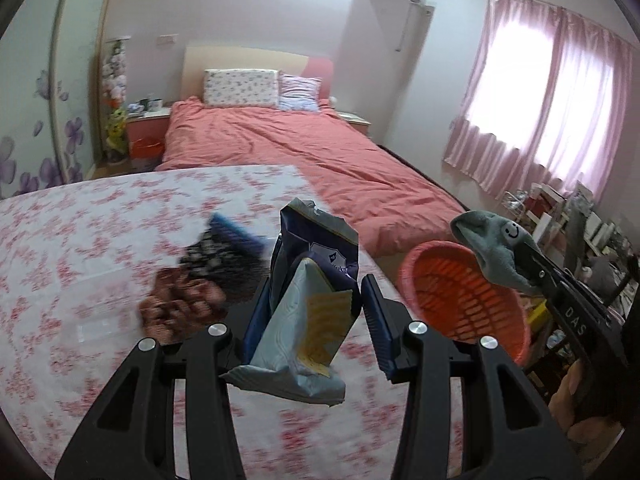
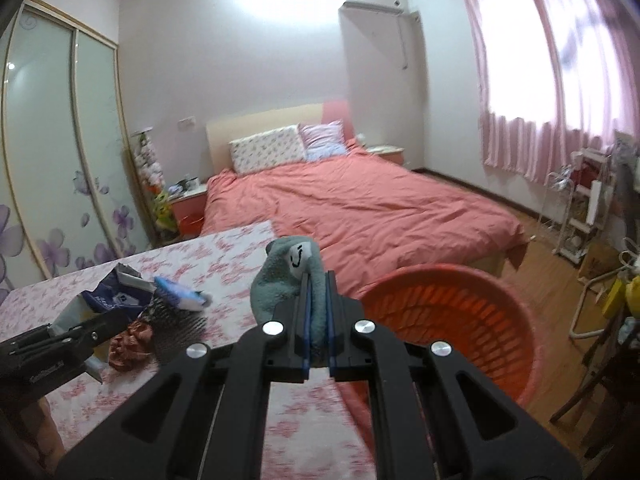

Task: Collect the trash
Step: 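Carry the sock with the right tool toward the basket while the left tool holds the wrapper, then open both tools over the orange basket to drop the sock and wrapper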

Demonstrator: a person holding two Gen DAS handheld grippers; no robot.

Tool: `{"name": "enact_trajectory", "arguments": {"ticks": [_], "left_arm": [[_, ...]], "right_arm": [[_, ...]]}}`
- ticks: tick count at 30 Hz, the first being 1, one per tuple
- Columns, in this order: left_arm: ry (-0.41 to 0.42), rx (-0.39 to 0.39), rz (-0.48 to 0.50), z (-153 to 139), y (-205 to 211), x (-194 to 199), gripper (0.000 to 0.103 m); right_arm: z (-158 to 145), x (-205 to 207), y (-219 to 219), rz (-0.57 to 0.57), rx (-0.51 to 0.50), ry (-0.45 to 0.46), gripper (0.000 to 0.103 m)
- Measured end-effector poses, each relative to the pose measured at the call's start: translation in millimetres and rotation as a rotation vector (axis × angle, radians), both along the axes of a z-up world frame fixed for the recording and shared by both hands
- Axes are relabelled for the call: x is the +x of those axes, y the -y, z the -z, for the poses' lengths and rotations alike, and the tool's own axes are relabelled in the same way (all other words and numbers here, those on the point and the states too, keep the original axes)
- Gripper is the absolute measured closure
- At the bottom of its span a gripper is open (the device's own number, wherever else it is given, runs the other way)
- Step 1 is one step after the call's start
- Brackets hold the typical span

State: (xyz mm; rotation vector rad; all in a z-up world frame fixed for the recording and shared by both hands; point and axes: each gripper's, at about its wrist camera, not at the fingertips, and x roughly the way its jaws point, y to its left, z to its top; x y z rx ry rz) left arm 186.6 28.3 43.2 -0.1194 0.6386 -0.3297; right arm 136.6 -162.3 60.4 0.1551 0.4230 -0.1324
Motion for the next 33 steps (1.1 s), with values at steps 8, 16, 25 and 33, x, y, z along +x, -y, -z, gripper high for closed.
{"name": "enact_trajectory", "arguments": {"ticks": [8,16,25,33], "left_arm": [[0.011,-0.015,0.125,1,61,7,0.058],[0.002,-0.021,0.225,6,114,14,0.058],[-0.019,0.004,0.297,17,156,20,0.058],[-0.045,0.012,0.324,25,179,27,0.057]], "right_arm": [[-4,-20,48,0.104,0.013,0.042,0.096],[1,-33,92,0.189,0.047,0.056,0.096],[19,-32,124,0.243,0.087,0.042,0.096],[31,-28,147,0.264,0.123,0.036,0.096]]}}
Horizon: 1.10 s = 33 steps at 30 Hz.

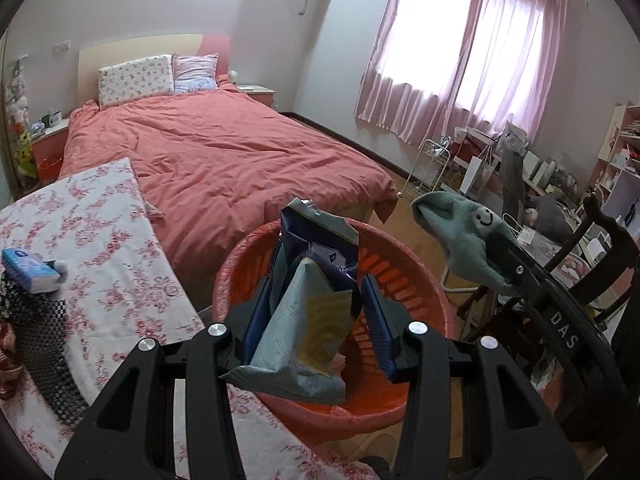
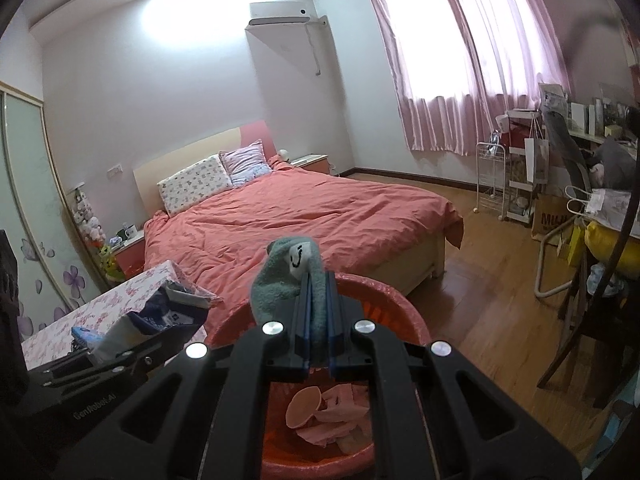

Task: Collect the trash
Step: 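Open both tools over the orange basket to drop the sock and wrapper, then move both tools back over the remaining items on the bed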

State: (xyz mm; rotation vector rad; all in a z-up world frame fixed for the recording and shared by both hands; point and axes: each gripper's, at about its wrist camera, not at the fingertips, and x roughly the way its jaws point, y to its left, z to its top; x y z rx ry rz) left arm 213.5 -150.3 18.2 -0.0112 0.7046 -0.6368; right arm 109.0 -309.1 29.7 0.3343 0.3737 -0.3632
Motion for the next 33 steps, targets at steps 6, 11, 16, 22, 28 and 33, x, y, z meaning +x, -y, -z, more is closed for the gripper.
{"name": "enact_trajectory", "arguments": {"ticks": [6,11,16,22,28,33], "left_arm": [[-0.009,0.02,-0.002,4,11,3,0.046],[-0.051,0.048,-0.02,17,10,9,0.036],[-0.065,0.073,-0.064,22,-2,11,0.036],[-0.046,0.111,-0.129,19,-24,8,0.032],[-0.038,0.143,-0.185,20,-48,8,0.028],[-0.033,0.165,-0.234,19,-71,7,0.025]], "right_arm": [[9,13,10,-0.01,0.04,-0.013,0.09],[22,23,22,-0.013,0.097,-0.046,0.07],[29,20,22,0.002,0.095,-0.063,0.064],[23,18,13,-0.004,0.052,-0.073,0.052],[13,23,-15,-0.051,-0.002,-0.078,0.042],[7,28,-37,-0.094,-0.024,-0.089,0.038]]}}
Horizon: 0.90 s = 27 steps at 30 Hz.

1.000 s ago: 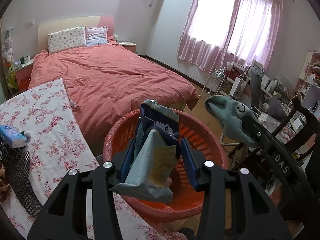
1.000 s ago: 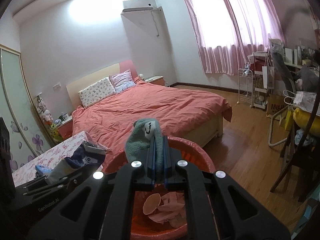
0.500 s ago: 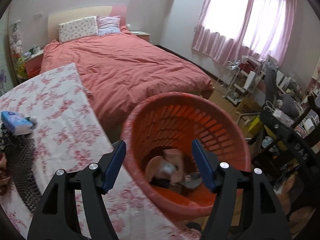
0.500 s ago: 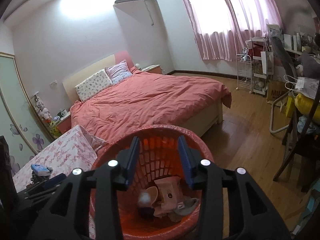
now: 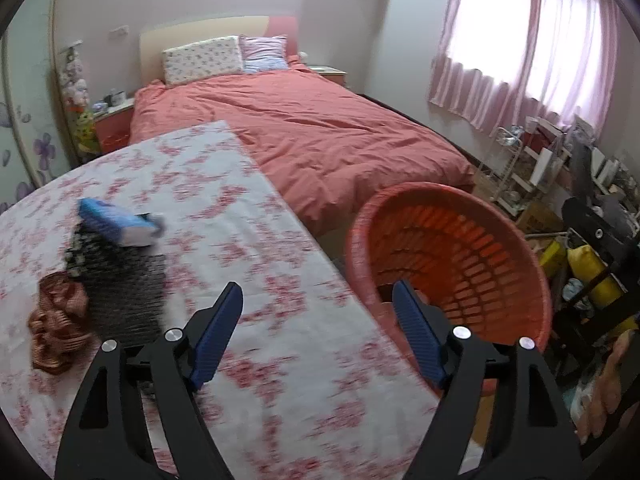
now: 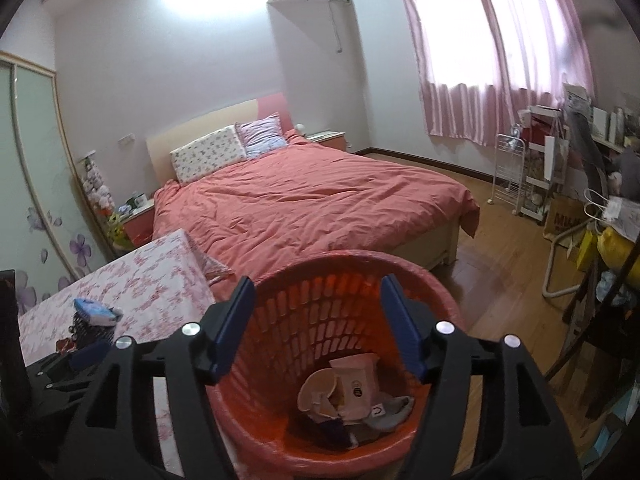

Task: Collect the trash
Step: 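Move both tools back over the remaining items on the bed, then grasp the black mesh with the right tool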

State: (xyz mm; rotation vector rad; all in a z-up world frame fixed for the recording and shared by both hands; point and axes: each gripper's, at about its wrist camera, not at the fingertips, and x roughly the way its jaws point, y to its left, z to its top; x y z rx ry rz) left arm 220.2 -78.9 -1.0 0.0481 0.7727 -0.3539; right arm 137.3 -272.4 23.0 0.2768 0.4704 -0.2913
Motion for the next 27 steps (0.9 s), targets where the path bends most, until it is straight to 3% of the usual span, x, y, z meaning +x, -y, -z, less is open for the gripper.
{"name": "enact_trajectory", "arguments": {"ticks": [11,27], "left_arm": [[0.025,0.004,-0.141,-11,-76,-4,0.023],[0.008,-0.029,-0.45,-8,-246,-27,0.023]], "right_arm": [[-8,20,-63,-0.155,-0.027,-0.037,0.031],[21,65,-227,-0.514,-0.035,-0.174,0.031]]}}
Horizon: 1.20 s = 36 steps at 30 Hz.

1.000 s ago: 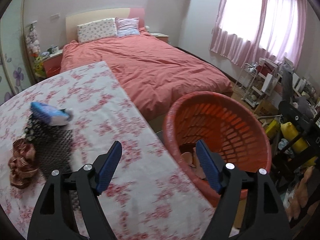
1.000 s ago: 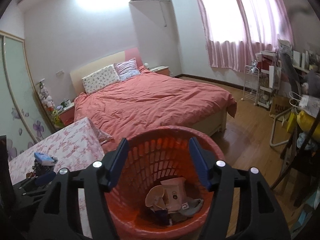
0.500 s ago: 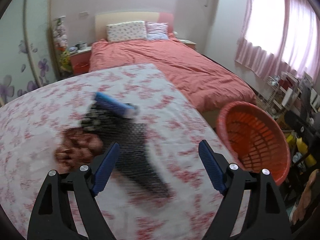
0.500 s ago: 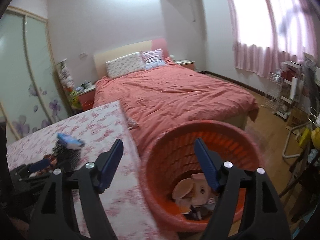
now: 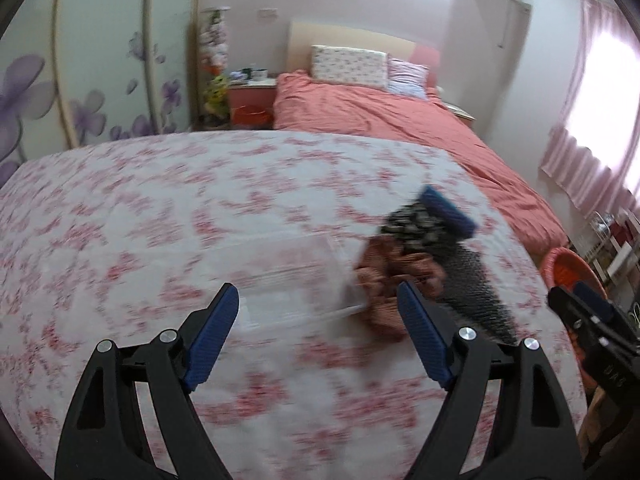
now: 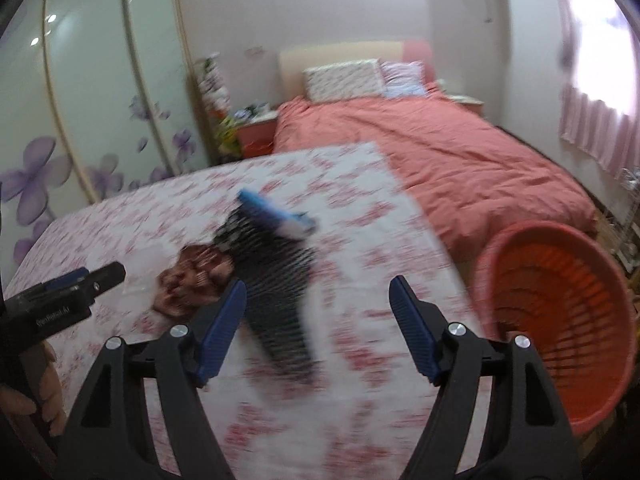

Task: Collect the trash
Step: 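Grasp the black mesh with the right tool, then grasp the clear plastic tray with the left tool while the right tool holds the mesh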

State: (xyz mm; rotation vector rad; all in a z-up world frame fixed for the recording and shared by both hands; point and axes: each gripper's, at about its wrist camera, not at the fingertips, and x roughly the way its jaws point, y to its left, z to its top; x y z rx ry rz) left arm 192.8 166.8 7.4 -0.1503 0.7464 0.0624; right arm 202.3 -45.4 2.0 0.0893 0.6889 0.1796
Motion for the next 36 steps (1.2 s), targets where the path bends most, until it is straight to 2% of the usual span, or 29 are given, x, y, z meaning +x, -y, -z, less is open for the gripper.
{"name": "enact_trajectory", "arguments": {"ticks": [5,8,10,12,14,16,24,36], "left_arm": [[-0.014,-0.012,-0.044,6,-26,-7,0.023],[-0.02,-0.027,-0.052,9,-35,-9,0.021],[-0.021,-0.038,-0.051,11,-38,-9,0.015],[-0.02,-0.037,-0.049,13,-36,-7,0.014],[-0.023,-0.036,-0.043,15,-32,-4,0.012],[-0.03,-0.033,-0.042,17,-29,0,0.009],[-0.071,-0.005,-0.056,28,-9,25,0.007],[-0.1,0.017,-0.1,39,-7,42,0.007]], "right_arm": [[21,15,-40,-0.063,-0.054,-0.08,0.043],[34,22,-47,-0.056,-0.085,-0.118,0.049],[41,28,-48,-0.042,-0.098,-0.153,0.056],[45,30,-44,-0.03,-0.099,-0.167,0.062],[45,30,-41,-0.021,-0.095,-0.159,0.082],[43,28,-35,-0.014,-0.087,-0.154,0.089],[34,19,-11,0.037,-0.064,-0.115,0.093],[37,21,-3,0.051,-0.054,-0.129,0.092]]}}
